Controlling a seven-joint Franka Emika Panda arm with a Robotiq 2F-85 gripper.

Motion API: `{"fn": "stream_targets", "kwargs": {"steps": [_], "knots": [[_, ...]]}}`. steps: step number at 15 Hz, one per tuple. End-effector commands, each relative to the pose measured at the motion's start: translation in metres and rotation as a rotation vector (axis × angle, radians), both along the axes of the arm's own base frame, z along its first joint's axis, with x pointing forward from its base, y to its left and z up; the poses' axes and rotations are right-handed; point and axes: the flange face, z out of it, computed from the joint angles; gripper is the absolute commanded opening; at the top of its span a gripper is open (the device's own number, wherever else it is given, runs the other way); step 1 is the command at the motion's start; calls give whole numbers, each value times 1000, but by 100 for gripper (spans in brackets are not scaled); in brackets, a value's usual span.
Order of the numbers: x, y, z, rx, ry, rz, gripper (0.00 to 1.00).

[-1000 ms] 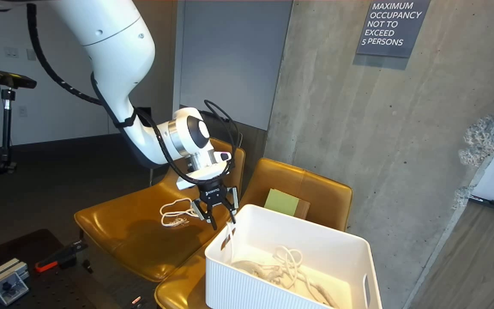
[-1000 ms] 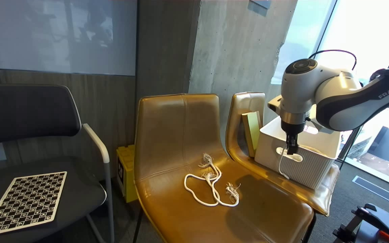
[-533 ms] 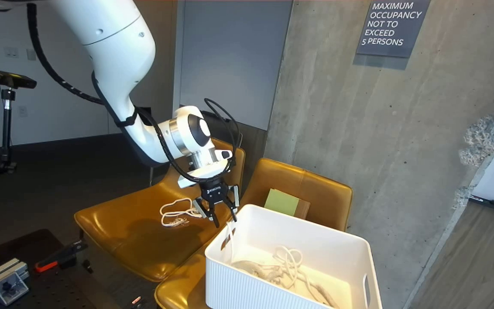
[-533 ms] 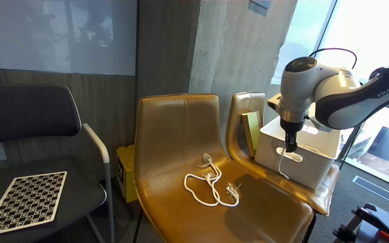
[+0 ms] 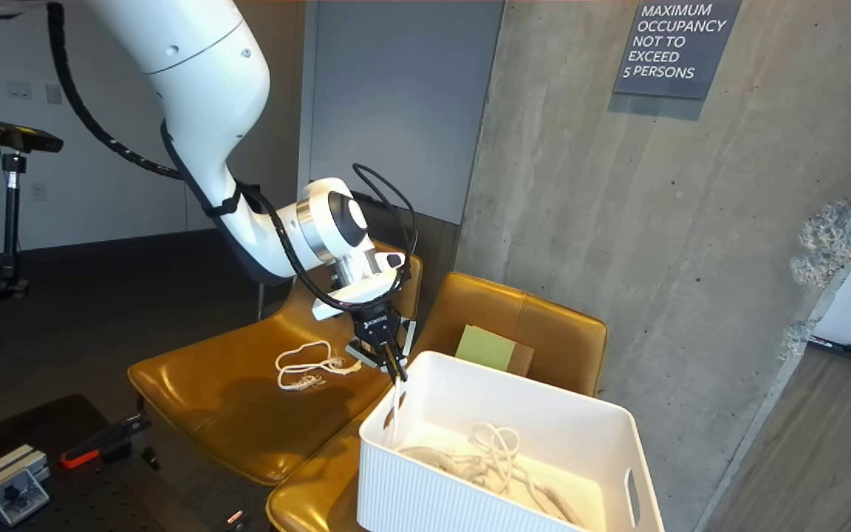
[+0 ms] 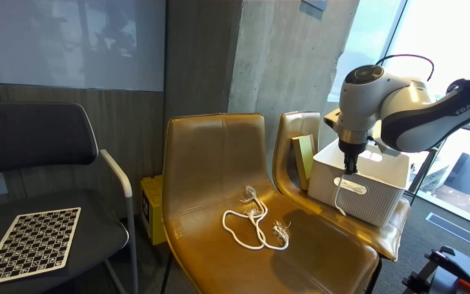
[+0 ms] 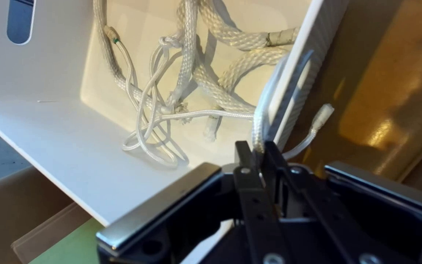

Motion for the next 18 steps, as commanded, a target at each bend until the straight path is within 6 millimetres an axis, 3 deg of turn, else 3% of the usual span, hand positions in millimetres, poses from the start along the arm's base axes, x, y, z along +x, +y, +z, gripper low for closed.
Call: {"fn": "stream_targets", "kwargs": {"steps": [1,9,10,11,14,18], "knots": [[1,1,10,-27,-24,4,13],[2,-5,32,-25,-44,-29,6],[3,-6,33,-29,-43,-33,11],[3,-7,34,-31,-44,-36,23],[5,-9,36,-28,-44,-41,5],[9,-13,40,-34,-41,-52,0]]}}
